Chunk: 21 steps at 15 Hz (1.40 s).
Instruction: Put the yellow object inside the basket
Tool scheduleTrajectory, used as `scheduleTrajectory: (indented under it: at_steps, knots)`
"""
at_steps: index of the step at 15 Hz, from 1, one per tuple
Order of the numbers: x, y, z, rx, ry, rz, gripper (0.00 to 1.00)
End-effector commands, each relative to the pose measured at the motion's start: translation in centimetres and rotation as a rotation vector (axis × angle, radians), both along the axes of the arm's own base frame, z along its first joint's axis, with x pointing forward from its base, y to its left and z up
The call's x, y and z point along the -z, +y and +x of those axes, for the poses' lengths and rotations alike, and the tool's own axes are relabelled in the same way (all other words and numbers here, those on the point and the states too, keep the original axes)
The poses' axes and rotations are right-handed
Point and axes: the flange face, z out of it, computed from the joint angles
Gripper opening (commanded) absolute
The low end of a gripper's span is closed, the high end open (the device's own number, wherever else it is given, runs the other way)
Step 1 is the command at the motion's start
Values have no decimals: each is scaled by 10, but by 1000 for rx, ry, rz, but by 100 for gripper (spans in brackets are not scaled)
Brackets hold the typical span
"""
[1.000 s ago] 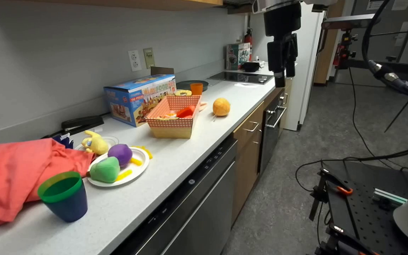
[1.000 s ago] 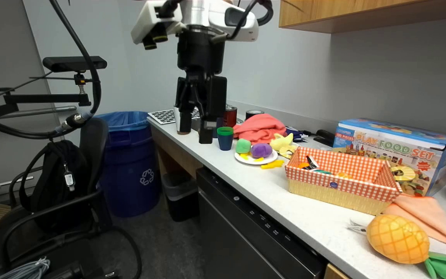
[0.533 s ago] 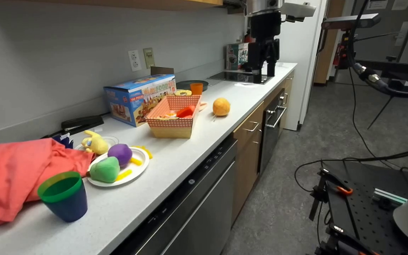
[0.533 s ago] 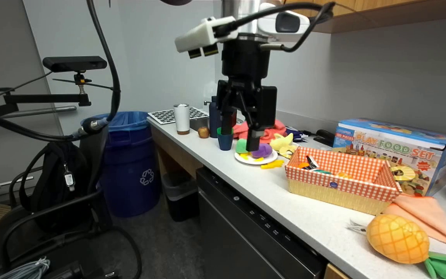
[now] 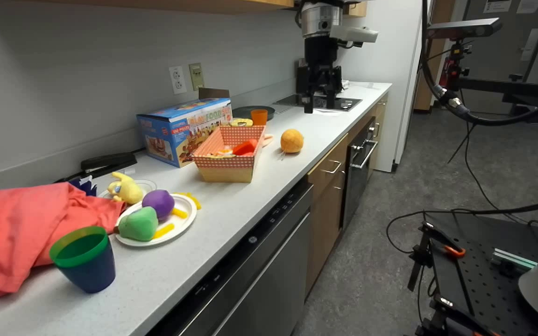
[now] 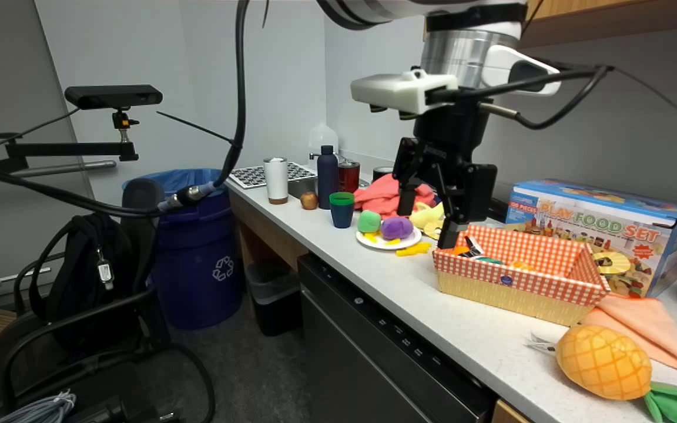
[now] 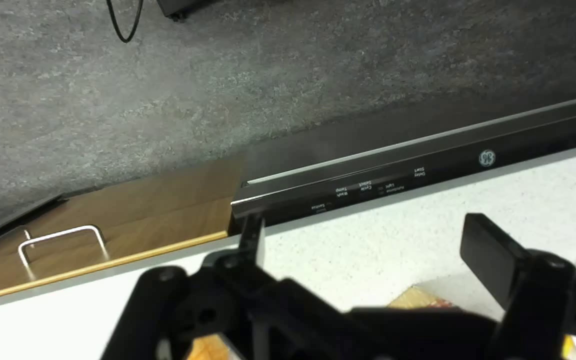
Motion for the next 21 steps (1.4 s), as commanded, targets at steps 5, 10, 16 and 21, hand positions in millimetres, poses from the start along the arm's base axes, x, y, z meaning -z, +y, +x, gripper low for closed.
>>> scheduleTrajectory:
  at_steps: [5,10,16,21]
  knots:
    - [31,-56,74,94,-12,59,100]
    - [67,-88,106,157,3,77,100]
    - [120,-126,125,216,59,84,100]
    - [149,-159,127,272,108,93,100]
